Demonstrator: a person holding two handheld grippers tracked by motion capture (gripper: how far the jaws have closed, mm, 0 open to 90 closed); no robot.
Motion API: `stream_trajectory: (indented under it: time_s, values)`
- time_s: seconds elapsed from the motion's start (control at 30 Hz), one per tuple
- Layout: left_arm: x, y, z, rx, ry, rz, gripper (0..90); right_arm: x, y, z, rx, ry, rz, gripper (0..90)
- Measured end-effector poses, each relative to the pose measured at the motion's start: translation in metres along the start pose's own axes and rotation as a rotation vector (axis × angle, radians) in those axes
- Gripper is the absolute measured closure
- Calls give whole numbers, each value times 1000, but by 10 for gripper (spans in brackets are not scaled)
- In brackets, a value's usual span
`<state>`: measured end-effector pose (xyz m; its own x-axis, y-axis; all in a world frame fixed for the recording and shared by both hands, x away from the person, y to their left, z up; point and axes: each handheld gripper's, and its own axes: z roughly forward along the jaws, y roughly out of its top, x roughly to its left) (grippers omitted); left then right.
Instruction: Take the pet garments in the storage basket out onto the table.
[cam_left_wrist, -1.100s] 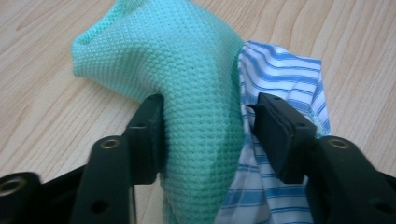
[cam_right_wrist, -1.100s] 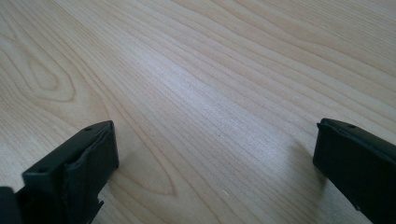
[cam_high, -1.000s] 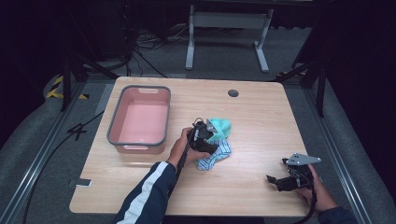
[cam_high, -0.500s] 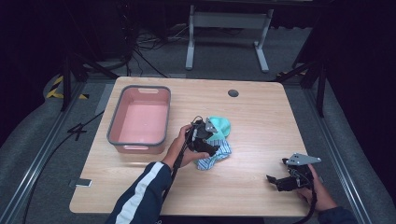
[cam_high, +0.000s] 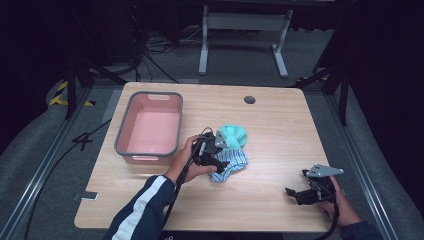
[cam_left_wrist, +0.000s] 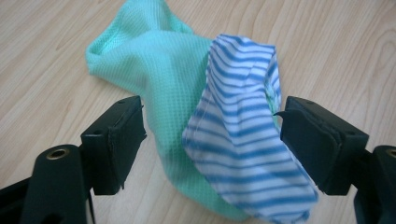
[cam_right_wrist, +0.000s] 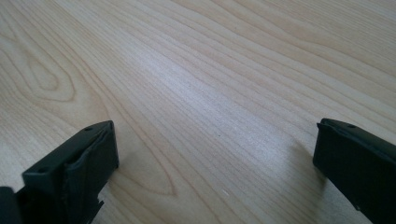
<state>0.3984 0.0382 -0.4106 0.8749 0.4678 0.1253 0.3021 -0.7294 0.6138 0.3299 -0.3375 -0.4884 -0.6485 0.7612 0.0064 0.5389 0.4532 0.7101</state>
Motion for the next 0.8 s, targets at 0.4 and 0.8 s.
stream_trajectory:
  time_s: [0.4,0.8]
  values:
    - [-6,-20,-15,45,-1,63,202,0,0,0,0,0,0,4]
    - [-6,-55,-28,52,7,84,207,0,0,0,0,0,0,4]
